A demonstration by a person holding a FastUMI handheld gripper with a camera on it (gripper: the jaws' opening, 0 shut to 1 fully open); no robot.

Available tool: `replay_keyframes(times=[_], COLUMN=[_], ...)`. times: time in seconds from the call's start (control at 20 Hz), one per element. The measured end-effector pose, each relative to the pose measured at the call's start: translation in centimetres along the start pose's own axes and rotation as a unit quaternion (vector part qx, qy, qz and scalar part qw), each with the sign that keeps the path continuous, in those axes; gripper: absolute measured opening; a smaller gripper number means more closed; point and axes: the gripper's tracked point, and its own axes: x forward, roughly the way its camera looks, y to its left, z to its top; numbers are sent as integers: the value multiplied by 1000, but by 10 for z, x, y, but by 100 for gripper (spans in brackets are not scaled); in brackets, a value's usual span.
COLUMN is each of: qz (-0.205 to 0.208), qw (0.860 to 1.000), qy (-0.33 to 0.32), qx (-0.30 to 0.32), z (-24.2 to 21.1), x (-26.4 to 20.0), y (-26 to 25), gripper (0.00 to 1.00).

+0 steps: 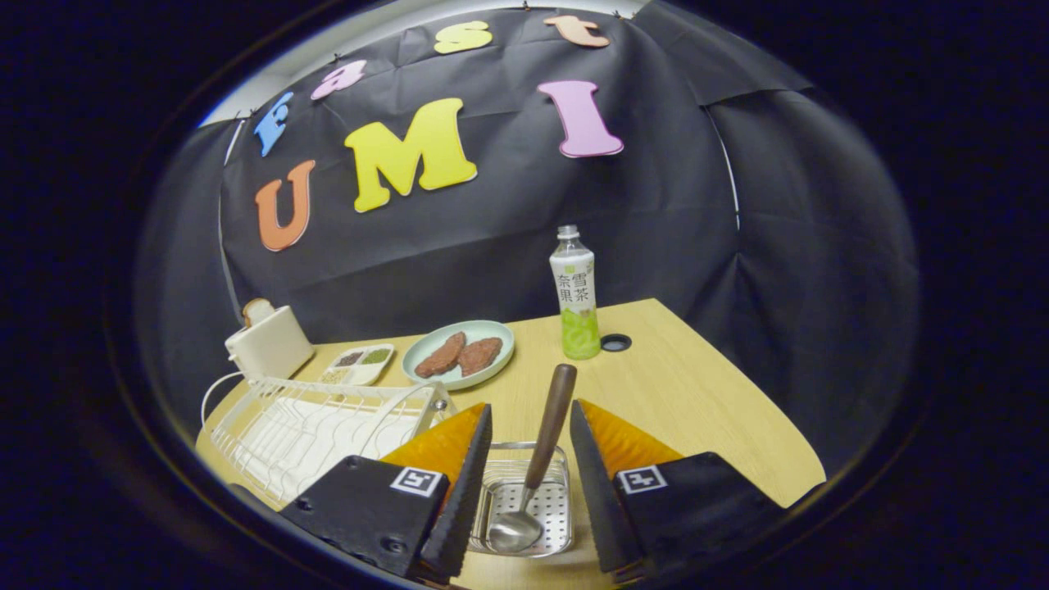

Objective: Take the plate from the dish rack, then take the spoon from the basket and place it into the plate.

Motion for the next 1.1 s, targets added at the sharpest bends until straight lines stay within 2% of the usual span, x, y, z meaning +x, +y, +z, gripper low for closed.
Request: replay_keyframes(times=[0.1, 0.15, 0.25, 0.35, 0.5, 0.75, 1.1], qz=[-12, -14, -4, -11, -21, -13, -19], qw=[1000, 1000, 1000, 999, 999, 999, 995], qy=[12, 18, 20, 21, 6, -29, -89], qx=[-7, -10, -13, -23, -32, -23, -49], z=[-5, -7, -6, -4, 4, 18, 49], x=[4, 7, 9, 9, -1, -31, -101], y=[-3, -3, 4, 4, 9, 17, 28], gripper=[43, 30, 24, 20, 16, 15, 15])
